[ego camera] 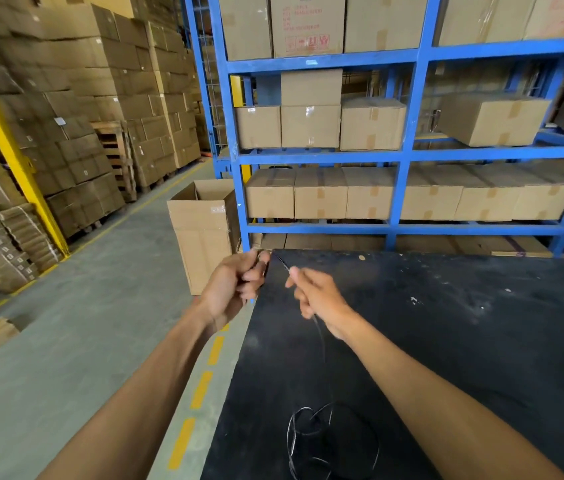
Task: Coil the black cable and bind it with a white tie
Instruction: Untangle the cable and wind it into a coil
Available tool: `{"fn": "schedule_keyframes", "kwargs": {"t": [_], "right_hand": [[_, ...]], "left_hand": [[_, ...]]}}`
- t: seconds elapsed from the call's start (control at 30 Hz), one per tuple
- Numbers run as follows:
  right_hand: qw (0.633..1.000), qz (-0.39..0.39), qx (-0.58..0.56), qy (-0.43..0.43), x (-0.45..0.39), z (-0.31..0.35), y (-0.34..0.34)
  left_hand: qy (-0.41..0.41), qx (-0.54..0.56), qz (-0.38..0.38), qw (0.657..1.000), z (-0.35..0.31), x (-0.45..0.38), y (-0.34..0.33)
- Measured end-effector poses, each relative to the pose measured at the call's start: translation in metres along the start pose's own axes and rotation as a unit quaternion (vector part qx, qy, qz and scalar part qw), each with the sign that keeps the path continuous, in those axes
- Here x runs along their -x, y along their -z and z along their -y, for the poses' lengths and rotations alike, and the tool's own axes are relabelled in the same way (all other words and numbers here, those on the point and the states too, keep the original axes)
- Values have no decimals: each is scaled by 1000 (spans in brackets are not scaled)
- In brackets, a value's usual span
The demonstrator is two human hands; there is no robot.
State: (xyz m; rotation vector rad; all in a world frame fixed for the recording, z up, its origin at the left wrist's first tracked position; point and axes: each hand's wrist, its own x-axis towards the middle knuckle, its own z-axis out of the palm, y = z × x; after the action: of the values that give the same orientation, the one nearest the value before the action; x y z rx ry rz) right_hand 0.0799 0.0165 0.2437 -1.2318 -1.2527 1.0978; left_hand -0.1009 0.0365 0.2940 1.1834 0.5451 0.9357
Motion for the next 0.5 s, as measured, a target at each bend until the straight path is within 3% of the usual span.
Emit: {"fn": "schedule_keyframes", "kwargs": {"t": [0.1,0.17,0.3,0.4,0.5], "right_hand": [[993,112,-1,-27,14,-20,-17],[984,177,20,-26,24,-27,-27],[966,247,57,40,38,-15,-33],[968,193,102,123,39,13,-27],[965,81,143,205,29,39,-15]], "left_hand": [[-96,67,-17,993,-20,-8,-5],[-168,51,-50,983,-30,-15,-6],[-231,-181,-170,941,-26,-23,5],[-184,-391,-183,883,-8,-18,25],[-84,-439,-92,890,8,-7,37]]}}
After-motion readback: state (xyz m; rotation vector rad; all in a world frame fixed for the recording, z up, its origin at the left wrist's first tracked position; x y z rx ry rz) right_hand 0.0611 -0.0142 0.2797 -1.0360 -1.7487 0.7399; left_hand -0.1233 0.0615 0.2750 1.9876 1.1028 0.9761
